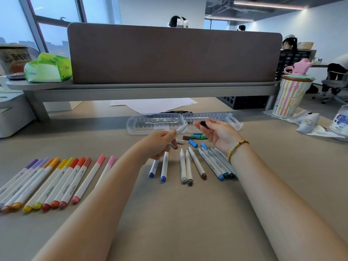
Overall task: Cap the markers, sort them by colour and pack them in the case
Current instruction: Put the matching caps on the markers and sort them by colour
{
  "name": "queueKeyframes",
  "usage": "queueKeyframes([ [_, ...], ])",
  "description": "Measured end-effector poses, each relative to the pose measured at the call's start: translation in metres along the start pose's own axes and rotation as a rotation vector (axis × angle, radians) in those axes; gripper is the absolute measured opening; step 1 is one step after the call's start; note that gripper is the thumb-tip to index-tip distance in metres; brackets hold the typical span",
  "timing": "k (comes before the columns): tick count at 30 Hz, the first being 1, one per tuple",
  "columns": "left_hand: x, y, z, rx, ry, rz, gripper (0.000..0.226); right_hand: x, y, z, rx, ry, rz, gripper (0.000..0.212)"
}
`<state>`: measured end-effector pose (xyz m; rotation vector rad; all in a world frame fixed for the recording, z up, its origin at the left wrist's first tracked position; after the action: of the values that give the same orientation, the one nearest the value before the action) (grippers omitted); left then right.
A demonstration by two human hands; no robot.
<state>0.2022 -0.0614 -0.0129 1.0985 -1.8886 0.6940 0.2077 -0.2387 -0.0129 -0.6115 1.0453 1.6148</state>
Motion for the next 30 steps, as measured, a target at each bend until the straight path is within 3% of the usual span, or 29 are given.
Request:
queueKeyframes([
  [5,-0.001,-0.001,0.005,-0.029,-0.009,0.001,0.041,-0.001,-0.004,-0.008,0.200,0.323,-0.047,0.015],
  [8,-0.002,-0.002,0.003,-0.014,-0.024,0.013,0.037,-0.003,-0.005,-0.005,0.148,0.440,-0.069,0.028],
  [11,0.000,-0.003,0.002,0.005,-0.012,0.032,0.029,-0.003,-0.001,-0.001,0.081,0.425,-0.064,0.024],
  [13,0.002,-0.003,0.004,-0.004,0.018,0.036,0.025,-0.003,0.000,-0.001,0.094,0.400,-0.063,0.016],
  [16,0.004,-0.002,0.007,-0.020,0.034,0.038,0.023,-0.006,0.001,-0.001,0.132,0.416,-0.104,0.020],
  [30,0.011,0.001,0.011,-0.003,0.072,0.041,0.027,-0.010,0.008,0.036,0.211,0.872,-0.413,0.031],
])
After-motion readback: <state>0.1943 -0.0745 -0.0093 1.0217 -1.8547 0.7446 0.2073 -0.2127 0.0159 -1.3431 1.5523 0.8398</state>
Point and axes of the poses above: each hand's wrist, its own y-axis away from the middle knuckle, its own z-axis out of the palm, x = y × z, the point moved 7 cm from there along -y, towards the middle knuckle, and after that the axes turned 14 degrees about z, right-handed, at the moved point
